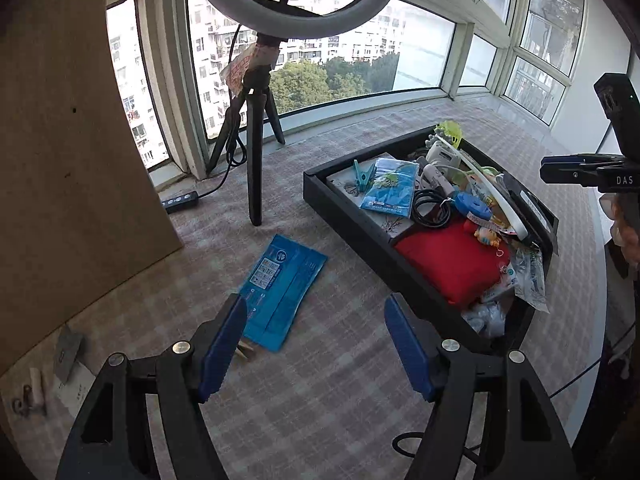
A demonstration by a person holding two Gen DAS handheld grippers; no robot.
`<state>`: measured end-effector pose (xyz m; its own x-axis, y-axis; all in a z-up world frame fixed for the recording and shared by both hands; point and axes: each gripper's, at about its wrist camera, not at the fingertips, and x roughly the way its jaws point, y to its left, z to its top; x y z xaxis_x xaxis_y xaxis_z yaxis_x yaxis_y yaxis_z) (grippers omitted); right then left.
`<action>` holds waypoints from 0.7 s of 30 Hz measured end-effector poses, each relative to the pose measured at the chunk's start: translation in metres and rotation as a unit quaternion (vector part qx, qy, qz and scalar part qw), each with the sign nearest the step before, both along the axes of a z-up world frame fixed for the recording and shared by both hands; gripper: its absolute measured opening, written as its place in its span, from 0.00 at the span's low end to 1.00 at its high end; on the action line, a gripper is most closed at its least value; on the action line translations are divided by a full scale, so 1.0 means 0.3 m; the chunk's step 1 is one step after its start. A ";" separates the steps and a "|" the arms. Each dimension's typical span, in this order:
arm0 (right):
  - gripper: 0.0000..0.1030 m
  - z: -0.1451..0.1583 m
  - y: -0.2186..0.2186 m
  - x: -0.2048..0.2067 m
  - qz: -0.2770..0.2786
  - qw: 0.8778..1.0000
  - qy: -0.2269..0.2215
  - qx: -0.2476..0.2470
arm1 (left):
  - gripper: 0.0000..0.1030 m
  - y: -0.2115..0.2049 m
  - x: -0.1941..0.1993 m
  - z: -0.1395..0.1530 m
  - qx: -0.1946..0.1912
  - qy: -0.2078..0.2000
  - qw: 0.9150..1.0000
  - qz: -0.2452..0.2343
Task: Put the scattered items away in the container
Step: 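Move both tools back toward the remaining table items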
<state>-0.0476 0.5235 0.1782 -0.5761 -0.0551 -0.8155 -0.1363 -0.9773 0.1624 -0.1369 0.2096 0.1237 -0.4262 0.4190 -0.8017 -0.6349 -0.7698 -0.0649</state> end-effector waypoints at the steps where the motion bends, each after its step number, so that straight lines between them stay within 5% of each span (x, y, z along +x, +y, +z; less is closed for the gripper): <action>1: 0.67 -0.001 -0.014 -0.001 0.003 1.000 0.000 -0.006 | 0.67 -0.060 0.007 -0.013 -0.003 -0.004 1.000 0.015; 15: 0.65 -0.095 -0.513 -0.217 0.137 0.989 -0.037 -0.050 | 0.64 -0.717 0.031 -0.120 -0.004 -0.027 0.974 0.226; 18: 0.32 -0.133 -0.679 -0.299 0.180 0.981 -0.050 -0.048 | 0.49 -0.798 -0.043 -0.126 -0.006 -0.026 0.966 0.258; 19: 0.20 -0.147 -0.730 -0.327 0.195 0.978 -0.055 -0.052 | 0.34 -0.822 -0.076 -0.127 -0.002 -0.028 0.963 0.266; 20: 0.17 -0.162 -0.778 -0.357 0.207 0.975 -0.058 -0.057 | 0.17 -0.840 -0.111 -0.130 0.002 -0.032 0.961 0.273; 21: 0.17 -0.175 -0.825 -0.388 0.217 0.973 -0.058 -0.056 | 0.11 -0.856 -0.155 -0.138 0.004 -0.036 0.959 0.281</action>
